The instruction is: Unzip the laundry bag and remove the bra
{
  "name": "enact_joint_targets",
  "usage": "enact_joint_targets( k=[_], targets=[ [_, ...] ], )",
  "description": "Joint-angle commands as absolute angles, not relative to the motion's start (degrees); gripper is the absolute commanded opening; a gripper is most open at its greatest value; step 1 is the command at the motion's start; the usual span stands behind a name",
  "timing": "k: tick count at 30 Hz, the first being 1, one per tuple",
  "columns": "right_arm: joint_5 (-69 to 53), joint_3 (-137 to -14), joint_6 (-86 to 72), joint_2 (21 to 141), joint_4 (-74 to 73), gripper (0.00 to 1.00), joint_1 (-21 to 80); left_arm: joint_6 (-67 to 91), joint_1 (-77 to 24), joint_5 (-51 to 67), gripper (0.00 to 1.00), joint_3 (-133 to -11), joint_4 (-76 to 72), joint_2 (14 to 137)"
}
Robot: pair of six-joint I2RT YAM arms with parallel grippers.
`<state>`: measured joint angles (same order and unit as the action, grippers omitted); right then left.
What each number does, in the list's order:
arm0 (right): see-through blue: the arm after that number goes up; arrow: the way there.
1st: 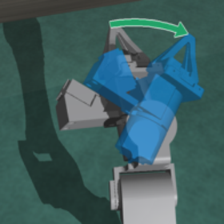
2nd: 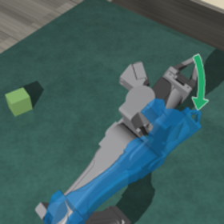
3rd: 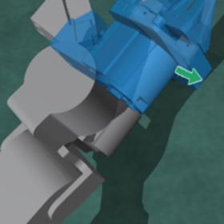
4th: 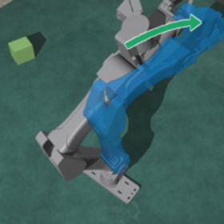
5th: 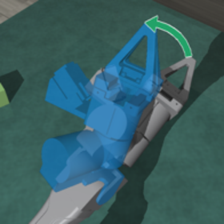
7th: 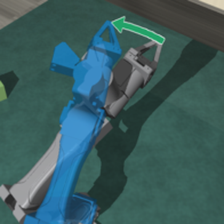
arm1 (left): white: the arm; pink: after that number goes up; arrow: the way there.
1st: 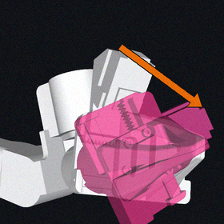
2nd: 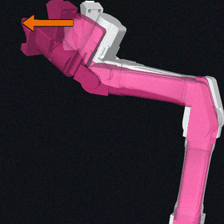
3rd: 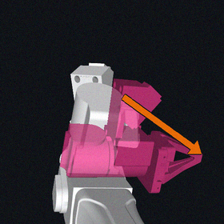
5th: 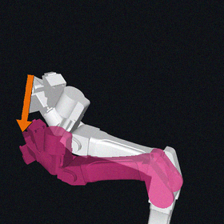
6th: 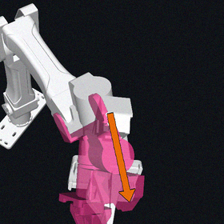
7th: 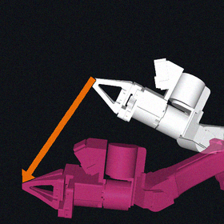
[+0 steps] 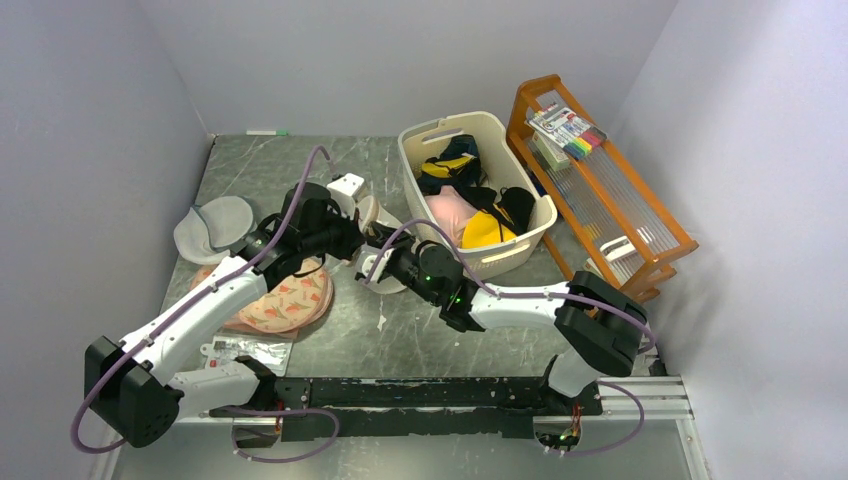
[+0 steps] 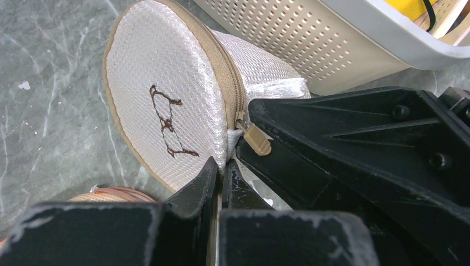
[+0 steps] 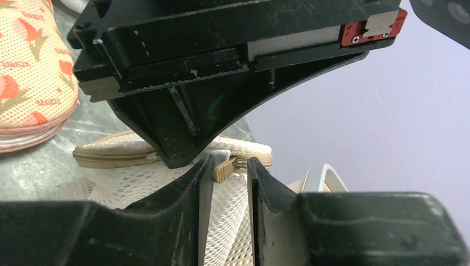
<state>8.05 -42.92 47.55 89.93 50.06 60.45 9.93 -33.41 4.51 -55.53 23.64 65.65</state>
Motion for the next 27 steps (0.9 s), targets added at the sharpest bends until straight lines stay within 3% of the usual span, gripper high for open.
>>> enact_joint_targets(
  k=[1,20,27],
  targets=[
    [10.1,-42.4,48.5,88.9,53.1,0.27,60.6,10.0,-32.8,7.4,0.07,-55.4,21.5,65.6],
    [10.2,-42.2,43.8,87.2,50.9,0.00,58.5,8.4,-32.5,7.3,0.07,-55.1,21.4,65.8],
    [-4.7,-42.9,31.1,82.7,43.2,0.00,49.1,6.5,-32.6,6.0,0.07,-54.5,21.1,64.6]
  ],
)
